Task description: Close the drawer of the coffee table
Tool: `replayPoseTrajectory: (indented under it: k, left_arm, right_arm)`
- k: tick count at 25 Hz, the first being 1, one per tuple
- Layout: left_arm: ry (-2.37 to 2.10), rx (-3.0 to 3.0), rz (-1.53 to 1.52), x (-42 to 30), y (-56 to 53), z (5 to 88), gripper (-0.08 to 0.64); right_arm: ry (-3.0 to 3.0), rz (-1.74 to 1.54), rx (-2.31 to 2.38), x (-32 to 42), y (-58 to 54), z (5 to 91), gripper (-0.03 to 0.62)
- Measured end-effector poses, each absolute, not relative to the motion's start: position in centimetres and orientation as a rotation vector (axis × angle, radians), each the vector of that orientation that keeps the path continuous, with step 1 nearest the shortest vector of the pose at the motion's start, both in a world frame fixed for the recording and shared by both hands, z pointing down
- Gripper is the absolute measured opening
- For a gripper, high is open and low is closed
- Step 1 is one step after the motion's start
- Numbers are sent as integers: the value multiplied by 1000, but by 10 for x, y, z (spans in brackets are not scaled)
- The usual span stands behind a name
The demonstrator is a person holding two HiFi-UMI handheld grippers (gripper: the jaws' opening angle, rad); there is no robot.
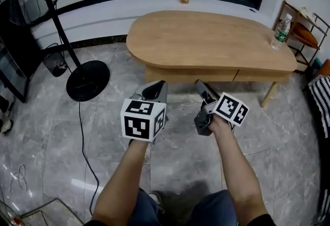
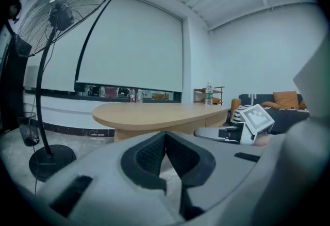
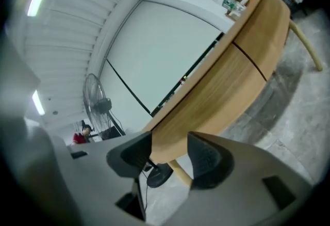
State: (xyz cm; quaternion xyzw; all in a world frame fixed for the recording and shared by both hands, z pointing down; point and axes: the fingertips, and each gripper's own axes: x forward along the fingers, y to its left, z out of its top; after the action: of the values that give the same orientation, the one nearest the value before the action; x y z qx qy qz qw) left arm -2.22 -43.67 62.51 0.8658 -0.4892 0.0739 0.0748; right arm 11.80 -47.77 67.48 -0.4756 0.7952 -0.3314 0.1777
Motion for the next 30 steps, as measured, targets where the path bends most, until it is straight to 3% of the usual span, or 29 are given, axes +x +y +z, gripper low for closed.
replayPoseTrajectory:
  k: [3, 9, 24, 30]
  left_arm:
    - [-1476, 2577, 228, -25, -427, 618, 3]
    - [-1456, 2612, 265, -26, -419, 545, 3]
    - [-1368, 2600, 340, -54, -418, 244, 3]
    - [-1354, 2635, 312, -69, -417, 153, 3]
  right_arm:
    - [2373, -857, -1379, 116, -462, 651, 188]
    - [2557, -702, -1471, 113, -448, 573, 86]
    - [2813, -457, -1567, 66, -423, 235, 20]
    - [2845, -392, -1586, 39, -415, 141, 11]
